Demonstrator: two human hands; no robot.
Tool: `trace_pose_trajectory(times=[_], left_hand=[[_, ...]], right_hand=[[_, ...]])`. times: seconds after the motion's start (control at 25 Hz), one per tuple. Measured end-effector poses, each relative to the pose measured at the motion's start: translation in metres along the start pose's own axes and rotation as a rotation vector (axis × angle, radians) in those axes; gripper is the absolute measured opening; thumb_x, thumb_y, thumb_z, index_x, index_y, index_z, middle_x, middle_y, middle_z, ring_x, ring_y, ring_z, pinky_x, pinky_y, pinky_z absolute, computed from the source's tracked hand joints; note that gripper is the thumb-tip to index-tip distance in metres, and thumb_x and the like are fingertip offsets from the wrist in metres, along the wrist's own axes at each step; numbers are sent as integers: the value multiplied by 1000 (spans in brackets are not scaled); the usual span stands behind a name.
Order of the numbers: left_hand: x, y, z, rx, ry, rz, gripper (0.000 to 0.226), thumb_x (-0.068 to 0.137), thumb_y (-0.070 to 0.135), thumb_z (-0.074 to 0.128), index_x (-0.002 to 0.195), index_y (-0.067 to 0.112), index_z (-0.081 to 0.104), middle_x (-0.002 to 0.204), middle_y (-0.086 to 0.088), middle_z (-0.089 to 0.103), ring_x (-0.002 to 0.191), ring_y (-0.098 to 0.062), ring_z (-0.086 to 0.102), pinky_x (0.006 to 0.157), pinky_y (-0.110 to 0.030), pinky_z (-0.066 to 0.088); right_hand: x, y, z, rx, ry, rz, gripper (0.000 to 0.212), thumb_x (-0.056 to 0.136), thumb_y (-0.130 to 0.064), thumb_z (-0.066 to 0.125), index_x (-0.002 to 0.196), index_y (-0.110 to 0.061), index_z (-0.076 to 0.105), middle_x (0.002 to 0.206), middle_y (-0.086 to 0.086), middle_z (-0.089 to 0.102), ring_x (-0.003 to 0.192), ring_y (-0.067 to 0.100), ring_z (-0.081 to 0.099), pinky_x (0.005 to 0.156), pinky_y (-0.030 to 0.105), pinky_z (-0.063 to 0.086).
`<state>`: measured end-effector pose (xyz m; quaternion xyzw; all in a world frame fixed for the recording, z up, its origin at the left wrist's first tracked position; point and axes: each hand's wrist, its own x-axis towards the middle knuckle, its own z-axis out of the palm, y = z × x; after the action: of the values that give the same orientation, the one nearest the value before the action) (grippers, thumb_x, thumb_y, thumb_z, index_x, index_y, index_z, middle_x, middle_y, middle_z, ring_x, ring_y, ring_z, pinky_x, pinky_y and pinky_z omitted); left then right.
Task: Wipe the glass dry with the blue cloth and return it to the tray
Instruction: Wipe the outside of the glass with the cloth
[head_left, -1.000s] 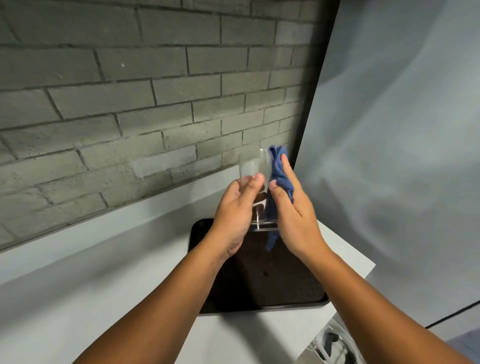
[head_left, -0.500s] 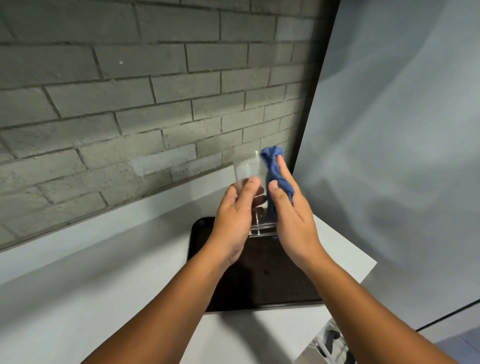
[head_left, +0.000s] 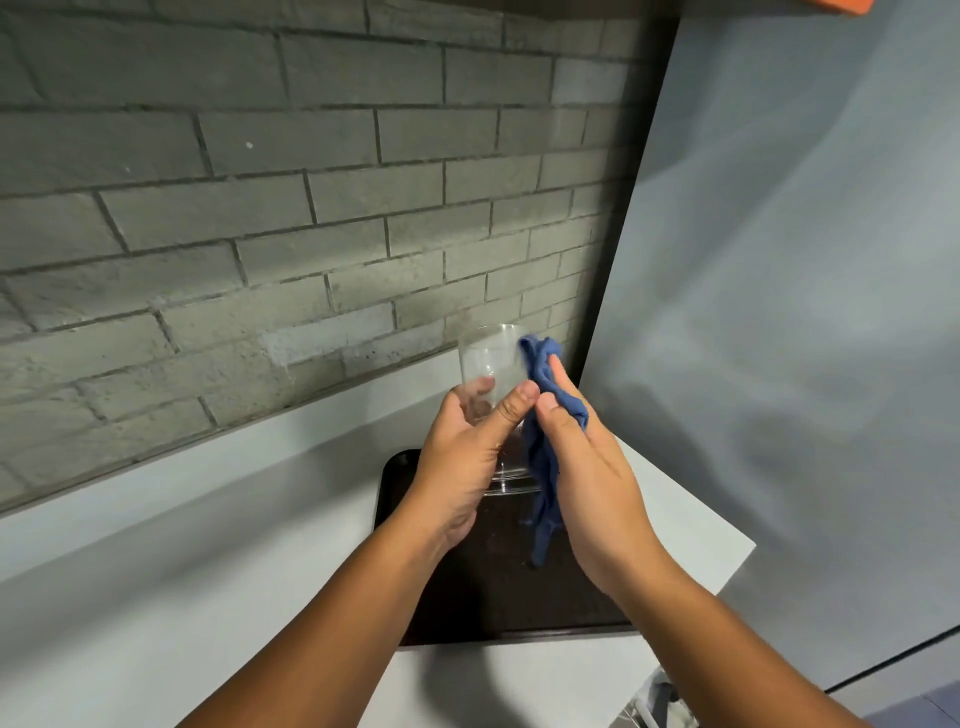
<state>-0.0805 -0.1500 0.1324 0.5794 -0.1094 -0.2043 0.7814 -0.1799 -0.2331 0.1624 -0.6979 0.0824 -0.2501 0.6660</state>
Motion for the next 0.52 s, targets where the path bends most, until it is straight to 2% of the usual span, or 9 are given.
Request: trace_pose_trajectory(times=[0.08, 0.12, 0.2, 0.24, 0.32, 0.36, 0.48, 0.52], left_hand=[[-1, 3, -1, -14, -50, 2, 133, 39, 74, 105, 149, 11, 62, 136, -12, 80, 125, -28, 78, 122, -59, 52], [-1, 6, 0, -11, -61, 13, 135, 41, 72, 106, 151, 8, 60, 131, -8, 81, 117, -22, 80, 122, -57, 53], [0, 9, 2, 14, -40, 48, 138, 38, 77, 103, 151, 11, 58, 130, -2, 79, 107, -10, 83, 110, -39, 63], [0, 11, 3, 14, -17, 54, 136, 35, 79, 102, 147, 14, 60, 133, -5, 80, 112, -12, 83, 107, -38, 65], [4, 10, 2, -20, 8, 40, 125, 37, 78, 103, 136, 13, 64, 135, -20, 80, 122, -27, 80, 113, -55, 61], [4, 9, 2, -25, 8, 44, 122, 38, 78, 103, 133, 11, 66, 133, -24, 79, 119, -30, 78, 112, -58, 60], [3, 7, 0, 23, 20, 84, 119, 36, 82, 100, 130, 16, 71, 121, -7, 83, 100, -10, 80, 94, -32, 63], [2, 7, -1, 33, 23, 77, 116, 36, 82, 100, 128, 17, 72, 121, -6, 84, 102, -11, 82, 93, -32, 64]], right_hand=[[1, 1, -3, -78, 10, -81, 55, 109, -48, 56, 162, -45, 44, 167, -26, 50, 151, -3, 51, 122, 27, 48], [6, 0, -5, -78, 17, -90, 52, 112, -44, 55, 163, -43, 44, 170, -16, 49, 145, 1, 59, 123, 34, 48], [14, -2, -5, 4, 74, -2, 48, 114, -42, 51, 163, -42, 47, 164, -10, 59, 108, 8, 78, 107, 50, 60], [12, -3, -3, -14, 87, -24, 50, 114, -44, 52, 163, -41, 46, 162, -17, 59, 110, 4, 78, 111, 49, 59], [6, -2, -3, -148, 71, -133, 56, 109, -46, 51, 165, -42, 42, 167, -26, 48, 149, -5, 52, 128, 29, 39], [6, 1, -3, -174, 60, -148, 56, 109, -46, 51, 164, -43, 41, 169, -25, 46, 156, -5, 43, 130, 26, 35], [12, 5, -4, -27, 47, -23, 49, 113, -41, 50, 162, -44, 48, 156, -20, 64, 146, 8, 61, 124, 40, 44], [13, 5, -3, 14, 67, 15, 50, 112, -42, 50, 162, -43, 47, 159, -18, 62, 148, 8, 59, 127, 41, 42]])
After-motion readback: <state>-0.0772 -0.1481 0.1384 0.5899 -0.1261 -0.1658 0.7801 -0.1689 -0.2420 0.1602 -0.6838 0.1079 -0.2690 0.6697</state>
